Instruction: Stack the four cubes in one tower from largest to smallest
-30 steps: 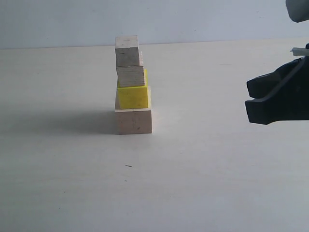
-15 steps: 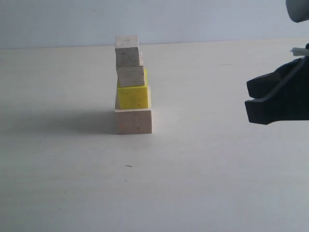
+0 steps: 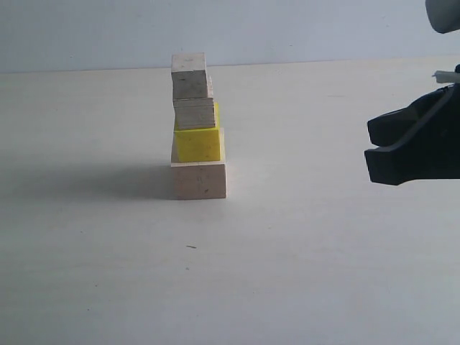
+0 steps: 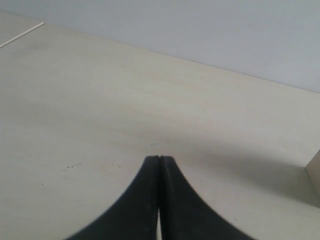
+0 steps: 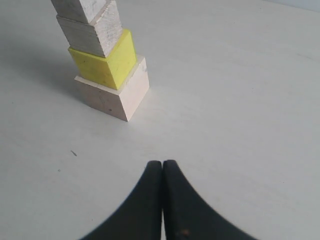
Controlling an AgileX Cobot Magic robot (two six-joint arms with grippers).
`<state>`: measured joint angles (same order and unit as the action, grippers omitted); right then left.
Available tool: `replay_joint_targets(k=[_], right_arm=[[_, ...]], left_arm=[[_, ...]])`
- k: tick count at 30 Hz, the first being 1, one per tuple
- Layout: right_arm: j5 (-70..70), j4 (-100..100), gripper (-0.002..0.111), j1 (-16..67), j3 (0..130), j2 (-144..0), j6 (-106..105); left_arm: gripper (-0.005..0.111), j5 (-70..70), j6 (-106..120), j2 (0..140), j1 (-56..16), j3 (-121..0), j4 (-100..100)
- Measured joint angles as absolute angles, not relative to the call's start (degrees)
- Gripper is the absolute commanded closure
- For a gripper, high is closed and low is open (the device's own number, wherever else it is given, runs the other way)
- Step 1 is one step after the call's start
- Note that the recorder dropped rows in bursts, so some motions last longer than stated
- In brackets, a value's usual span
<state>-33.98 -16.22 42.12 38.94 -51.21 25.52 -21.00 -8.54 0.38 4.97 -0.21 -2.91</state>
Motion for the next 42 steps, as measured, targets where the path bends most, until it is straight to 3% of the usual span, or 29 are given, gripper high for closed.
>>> replay_joint_targets(k=[9,18,24,33,42], right_arm=[[-33.50,-22.04,0.108,39.62,38.94,-48.52,25.52],[-33.04,-15.05,0.108,11.21,37.60,-36.72,25.52],[-33.04,-14.27,0.108,1.86,30.97,-24.85,24.18],[-24.32,-14.69,0.108,0.34,13.57,-6.11,23.51],[-18.66,-14.69,0.108,0.24,4.28,-3.67,23.51]], left_arm=[[0.107,-21.00,-8.54,0.38,4.97,-0.21,-2.91],[0.107,-21.00,-8.43,0.38,4.97,-0.21,-2.80],[0.107,-21.00,-8.43,0.38,4.97,-0.21,-2.80],[0.107,-21.00,-8.43,0.38,4.97,-0.21,-2.80],[0.107,-21.00,-8.43,0.38,4.97,-0.21,-2.80]])
